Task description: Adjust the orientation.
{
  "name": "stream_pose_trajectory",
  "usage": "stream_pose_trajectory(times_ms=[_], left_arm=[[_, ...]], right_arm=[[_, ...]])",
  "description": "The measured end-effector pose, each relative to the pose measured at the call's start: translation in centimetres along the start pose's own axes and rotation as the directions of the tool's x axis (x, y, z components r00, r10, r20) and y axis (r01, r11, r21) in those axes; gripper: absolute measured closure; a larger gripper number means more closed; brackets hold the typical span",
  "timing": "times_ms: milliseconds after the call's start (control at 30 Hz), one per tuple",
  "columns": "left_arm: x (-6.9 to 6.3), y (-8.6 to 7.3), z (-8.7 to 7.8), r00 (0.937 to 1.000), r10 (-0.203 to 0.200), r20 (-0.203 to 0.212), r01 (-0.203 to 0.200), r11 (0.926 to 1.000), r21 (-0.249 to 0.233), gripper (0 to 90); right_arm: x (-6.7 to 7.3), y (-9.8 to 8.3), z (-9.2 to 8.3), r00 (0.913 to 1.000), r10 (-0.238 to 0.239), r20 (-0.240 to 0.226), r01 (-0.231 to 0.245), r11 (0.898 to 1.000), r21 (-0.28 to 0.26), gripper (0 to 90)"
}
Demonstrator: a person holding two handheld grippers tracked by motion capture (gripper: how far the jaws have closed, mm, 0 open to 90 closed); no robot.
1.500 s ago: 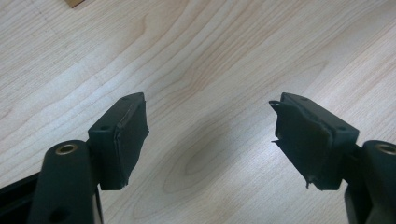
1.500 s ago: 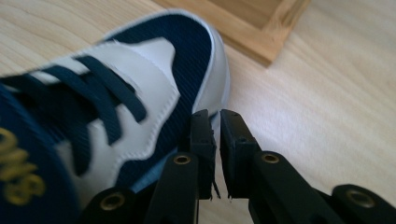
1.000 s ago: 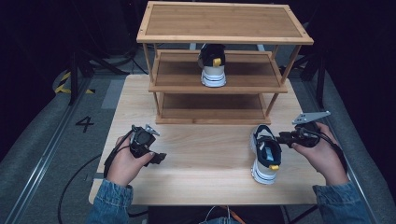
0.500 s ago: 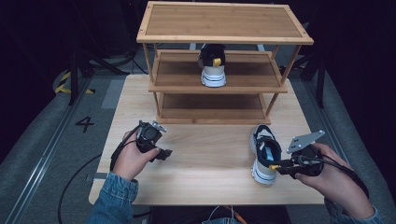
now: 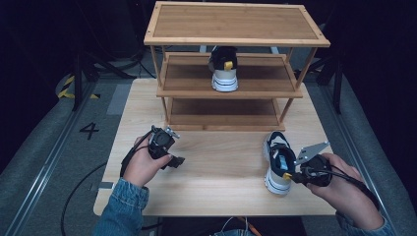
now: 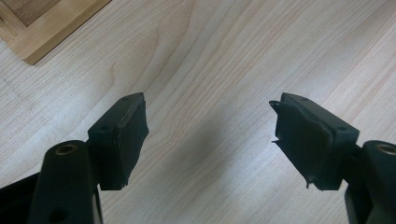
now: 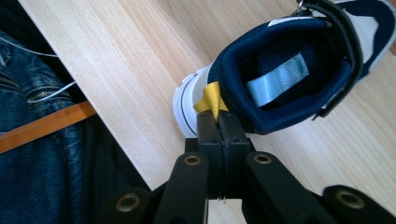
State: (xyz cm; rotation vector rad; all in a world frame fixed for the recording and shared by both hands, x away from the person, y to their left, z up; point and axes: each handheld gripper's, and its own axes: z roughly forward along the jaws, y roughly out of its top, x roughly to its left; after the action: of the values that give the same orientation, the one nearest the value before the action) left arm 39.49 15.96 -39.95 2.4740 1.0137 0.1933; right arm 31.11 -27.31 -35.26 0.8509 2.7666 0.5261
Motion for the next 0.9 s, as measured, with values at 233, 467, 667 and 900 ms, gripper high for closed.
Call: stream_pose_trajectory(times_ms=[233,467,667,900], left_arm=[[0.1,0.0,-0.1,1.0,-0.004,0.0,0.004,1.0,0.004,26.0],[0.1,-0.1,0.0,1.0,-0.008,0.001,0.008,1.0,0.0,25.9],[0.2,-0.5,-0.1,0.9998,-0.018,-0.002,0.018,0.9998,0.005,25.9],[0.7,-1.8,-0.7,0.9985,-0.053,-0.017,0.053,0.9986,0.004,25.9]], right_arm=[[-0.8,-1.2,-1.0,0.9982,0.058,0.014,-0.058,0.998,0.007,90.0],[-1.3,-1.8,-2.1,0.9997,0.02,0.015,-0.018,0.997,-0.08,70.0],[-1.6,-0.9,-1.3,0.9999,-0.005,-0.013,0.003,0.99,-0.138,62.4],[-1.9,0.3,1.7,0.9948,-0.053,-0.087,0.047,0.997,-0.064,55.8]])
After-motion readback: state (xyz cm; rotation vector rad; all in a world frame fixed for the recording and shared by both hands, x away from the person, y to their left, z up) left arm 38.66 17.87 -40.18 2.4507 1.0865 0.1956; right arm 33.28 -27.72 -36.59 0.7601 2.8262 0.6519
